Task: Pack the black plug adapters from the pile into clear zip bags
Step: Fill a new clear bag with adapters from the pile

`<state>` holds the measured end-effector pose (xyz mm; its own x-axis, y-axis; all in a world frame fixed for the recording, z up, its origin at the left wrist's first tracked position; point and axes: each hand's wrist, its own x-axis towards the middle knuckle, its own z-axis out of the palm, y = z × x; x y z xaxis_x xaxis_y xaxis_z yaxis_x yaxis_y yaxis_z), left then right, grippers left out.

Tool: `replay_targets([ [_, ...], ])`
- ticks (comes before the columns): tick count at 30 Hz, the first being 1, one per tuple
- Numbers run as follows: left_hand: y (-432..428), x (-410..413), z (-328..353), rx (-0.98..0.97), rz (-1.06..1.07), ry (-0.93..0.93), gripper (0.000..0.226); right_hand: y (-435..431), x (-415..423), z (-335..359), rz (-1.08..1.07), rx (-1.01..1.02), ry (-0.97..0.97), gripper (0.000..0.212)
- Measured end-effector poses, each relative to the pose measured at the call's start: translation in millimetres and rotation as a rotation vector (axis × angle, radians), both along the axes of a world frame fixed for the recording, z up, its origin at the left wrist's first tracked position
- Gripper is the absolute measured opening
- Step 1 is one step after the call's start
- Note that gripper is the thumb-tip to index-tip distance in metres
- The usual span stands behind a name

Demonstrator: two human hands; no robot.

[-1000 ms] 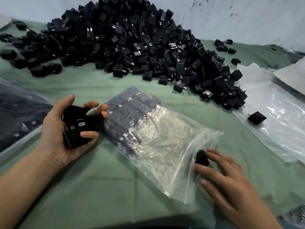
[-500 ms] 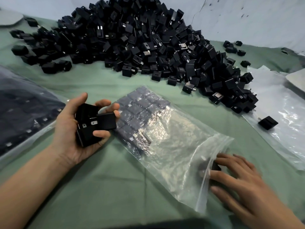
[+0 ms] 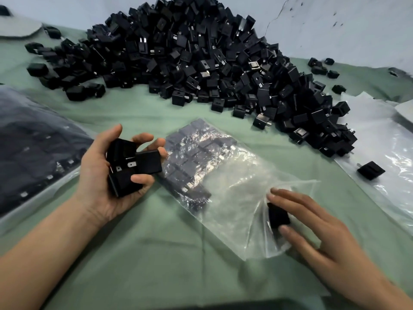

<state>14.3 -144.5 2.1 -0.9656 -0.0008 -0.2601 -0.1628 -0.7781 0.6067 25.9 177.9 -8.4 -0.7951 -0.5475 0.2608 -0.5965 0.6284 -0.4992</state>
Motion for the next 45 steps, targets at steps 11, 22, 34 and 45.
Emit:
replay_targets([
  [11,2,1,1,-0.027,-0.005,-0.007,0.035,-8,-7,0,-0.111,0.185,-0.088,0.022],
  [22,-1,1,1,-0.013,0.000,0.007,0.035,-19,-14,-3,-0.143,0.431,-0.023,0.035],
  [34,-2,0,0,0.012,0.007,0.015,0.034,-17,-17,-10,-0.035,-0.019,-0.007,0.064],
  [45,-1,1,2,0.009,-0.012,0.029,0.033,-7,-16,-11,0.107,0.028,-0.073,0.038],
])
